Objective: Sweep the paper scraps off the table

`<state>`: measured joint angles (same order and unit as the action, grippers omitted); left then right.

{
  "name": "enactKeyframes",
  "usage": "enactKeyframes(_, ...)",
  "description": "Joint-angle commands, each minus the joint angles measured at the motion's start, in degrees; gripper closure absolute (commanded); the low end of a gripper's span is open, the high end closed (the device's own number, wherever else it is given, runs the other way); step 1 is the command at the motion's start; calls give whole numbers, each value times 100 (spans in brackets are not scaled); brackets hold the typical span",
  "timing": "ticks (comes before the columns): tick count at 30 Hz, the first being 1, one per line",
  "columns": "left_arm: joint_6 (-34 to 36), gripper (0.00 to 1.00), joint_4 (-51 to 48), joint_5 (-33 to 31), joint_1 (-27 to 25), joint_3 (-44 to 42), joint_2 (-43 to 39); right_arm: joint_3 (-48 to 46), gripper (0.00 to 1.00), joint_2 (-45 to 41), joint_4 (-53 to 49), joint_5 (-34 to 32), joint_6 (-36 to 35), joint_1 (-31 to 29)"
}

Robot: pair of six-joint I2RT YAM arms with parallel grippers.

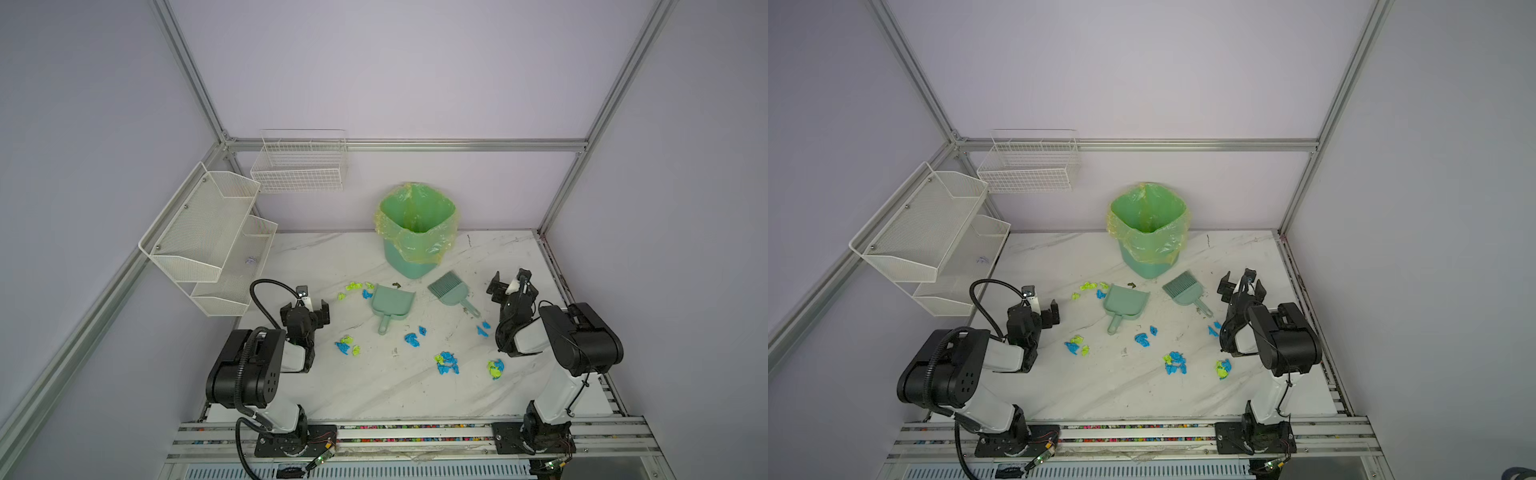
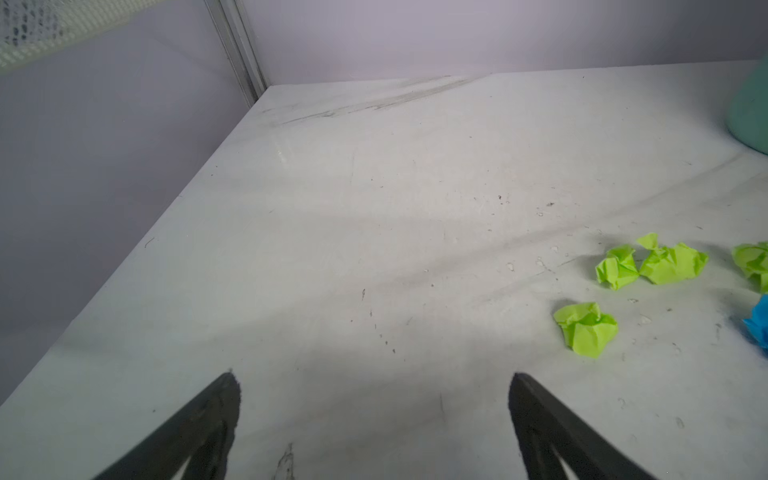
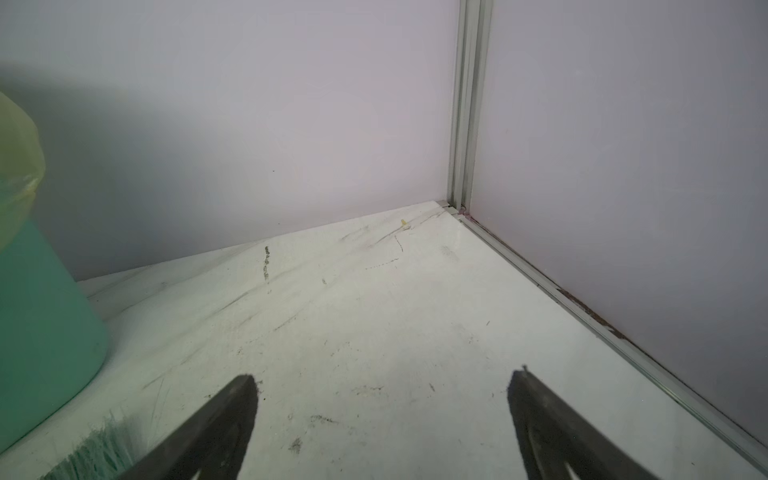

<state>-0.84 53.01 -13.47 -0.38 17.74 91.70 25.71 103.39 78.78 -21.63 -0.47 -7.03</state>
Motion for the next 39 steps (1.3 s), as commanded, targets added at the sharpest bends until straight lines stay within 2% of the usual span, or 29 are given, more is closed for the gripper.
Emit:
enactKeyframes(1, -74, 0, 208, 28, 45, 362, -151, -27, 3, -113, 93, 0, 20, 17)
enactKeyframes(28, -26, 0, 215, 37, 38, 349, -169, -21, 3, -98, 80, 9, 18, 18)
enactKeyframes(32, -80, 0, 321, -260, 34, 284, -223, -16, 3, -105, 91, 9, 19, 19)
enactKeyframes(39, -15, 0, 165, -733, -165, 109, -827, -43, 3, -111, 125, 18, 14, 19)
